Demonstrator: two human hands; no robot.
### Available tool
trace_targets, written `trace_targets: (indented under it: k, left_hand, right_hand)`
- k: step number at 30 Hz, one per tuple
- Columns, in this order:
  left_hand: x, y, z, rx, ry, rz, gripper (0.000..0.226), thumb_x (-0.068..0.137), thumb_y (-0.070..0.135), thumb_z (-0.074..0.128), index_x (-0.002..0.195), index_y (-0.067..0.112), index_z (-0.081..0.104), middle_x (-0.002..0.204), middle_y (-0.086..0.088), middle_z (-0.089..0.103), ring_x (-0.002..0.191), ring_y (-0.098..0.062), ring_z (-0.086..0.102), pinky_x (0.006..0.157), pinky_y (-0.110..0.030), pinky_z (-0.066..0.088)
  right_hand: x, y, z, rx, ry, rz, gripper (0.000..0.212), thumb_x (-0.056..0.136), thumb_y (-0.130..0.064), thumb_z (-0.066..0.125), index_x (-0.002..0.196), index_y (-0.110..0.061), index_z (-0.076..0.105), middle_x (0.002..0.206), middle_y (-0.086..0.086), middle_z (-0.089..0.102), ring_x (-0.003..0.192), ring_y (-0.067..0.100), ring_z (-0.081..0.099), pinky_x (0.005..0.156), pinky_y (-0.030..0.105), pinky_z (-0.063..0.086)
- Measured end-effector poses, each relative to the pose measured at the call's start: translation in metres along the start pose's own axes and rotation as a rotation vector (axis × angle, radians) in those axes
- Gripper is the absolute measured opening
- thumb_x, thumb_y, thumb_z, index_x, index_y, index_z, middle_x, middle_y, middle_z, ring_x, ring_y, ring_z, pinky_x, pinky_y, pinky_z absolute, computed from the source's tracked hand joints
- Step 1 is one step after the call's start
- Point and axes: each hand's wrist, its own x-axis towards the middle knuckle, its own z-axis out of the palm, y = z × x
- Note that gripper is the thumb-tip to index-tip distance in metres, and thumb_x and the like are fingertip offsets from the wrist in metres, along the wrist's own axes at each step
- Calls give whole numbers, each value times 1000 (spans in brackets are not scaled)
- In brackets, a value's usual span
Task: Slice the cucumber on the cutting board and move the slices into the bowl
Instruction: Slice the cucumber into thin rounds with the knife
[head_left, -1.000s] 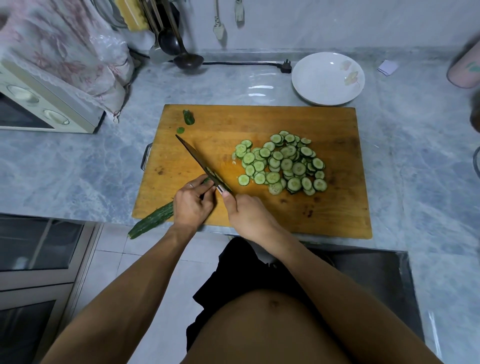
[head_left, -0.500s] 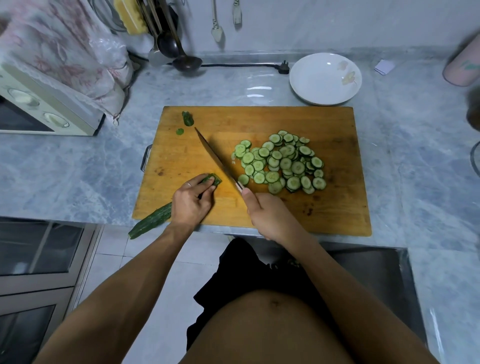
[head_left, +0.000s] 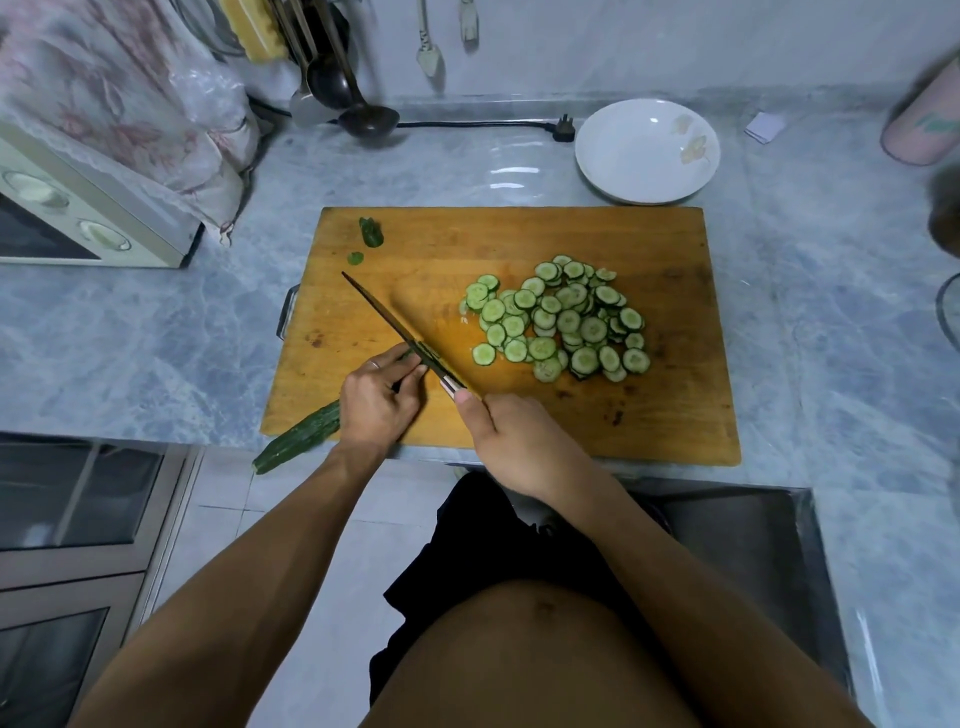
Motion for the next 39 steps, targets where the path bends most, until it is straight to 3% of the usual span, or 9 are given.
trace_targets:
  k: [6, 9, 11, 15, 18, 23, 27, 32, 39]
  left_hand:
    - [-2, 8, -1, 30, -19, 16, 26, 81, 15, 61, 100, 7, 78, 112, -12, 71, 102, -23, 69, 91, -26, 52]
    - [0, 6, -3, 31, -28, 7, 29, 82, 19, 58, 99, 8, 78, 112, -12, 71, 101, -24, 69, 89, -27, 53]
    - [0, 6, -3, 35, -21, 3, 34, 83, 25, 54, 99, 8, 79, 113, -12, 72, 100, -24, 70, 86, -29, 55]
    - [-1, 5, 0, 18, -1, 2, 28, 85, 23, 60, 103, 10, 78, 113, -10, 71, 101, -22, 69, 88, -25, 53]
    - [-2, 4, 2, 16, 0, 6, 24, 85, 16, 67, 106, 12, 77, 115, -9, 71, 103, -22, 69, 90, -25, 52]
    - [-2, 3, 1, 37, 15, 33, 24, 85, 19, 68, 107, 14, 77, 116, -8, 71, 103, -21, 68, 91, -22, 49]
    - [-1, -2, 0, 39, -3, 53, 24, 85, 18, 69, 107, 13, 77, 116, -9, 71, 104, -22, 68, 93, -27, 52]
    - [0, 0, 0, 22, -6, 44, 31, 86, 26, 57, 97, 9, 79, 114, -12, 71, 100, -23, 70, 86, -33, 56]
    - [2, -5, -2, 19, -33, 55, 37, 88, 31, 51, 92, 9, 79, 111, -9, 73, 96, -22, 71, 81, -35, 57]
  right_hand:
    - [23, 3, 4, 22, -7, 48, 61, 106, -46, 23, 59, -12, 43, 60, 7, 48, 66, 26, 51, 64, 32, 31]
    - [31, 3, 14, 21, -1, 88, 58, 106, -46, 21, 73, -9, 50, 84, 17, 61, 95, 34, 54, 73, 32, 33]
    - [30, 3, 19, 26, 2, 99, 55, 106, -47, 20, 84, -10, 54, 98, 21, 63, 104, 34, 53, 79, 36, 38]
    - [30, 5, 19, -7, 48, 78, 57, 105, -49, 21, 68, -14, 46, 77, 12, 58, 86, 34, 57, 68, 33, 35]
    - [29, 10, 11, 1, 68, 104, 58, 106, -46, 20, 61, -16, 41, 61, 4, 46, 69, 28, 48, 64, 32, 30]
    - [16, 19, -7, 72, 68, 113, 59, 106, -46, 22, 62, -14, 44, 60, 4, 45, 56, 19, 45, 54, 34, 28]
    - [7, 14, -6, 66, 31, 78, 57, 106, -47, 23, 63, -13, 42, 60, 5, 43, 57, 20, 44, 54, 35, 28]
    - [-2, 4, 4, -2, 30, 18, 52, 106, -44, 26, 64, -17, 40, 66, 3, 46, 76, 27, 48, 68, 38, 35]
    - [-2, 4, 8, 11, 30, 1, 53, 106, -44, 25, 62, -17, 38, 65, 2, 43, 77, 26, 45, 67, 34, 30]
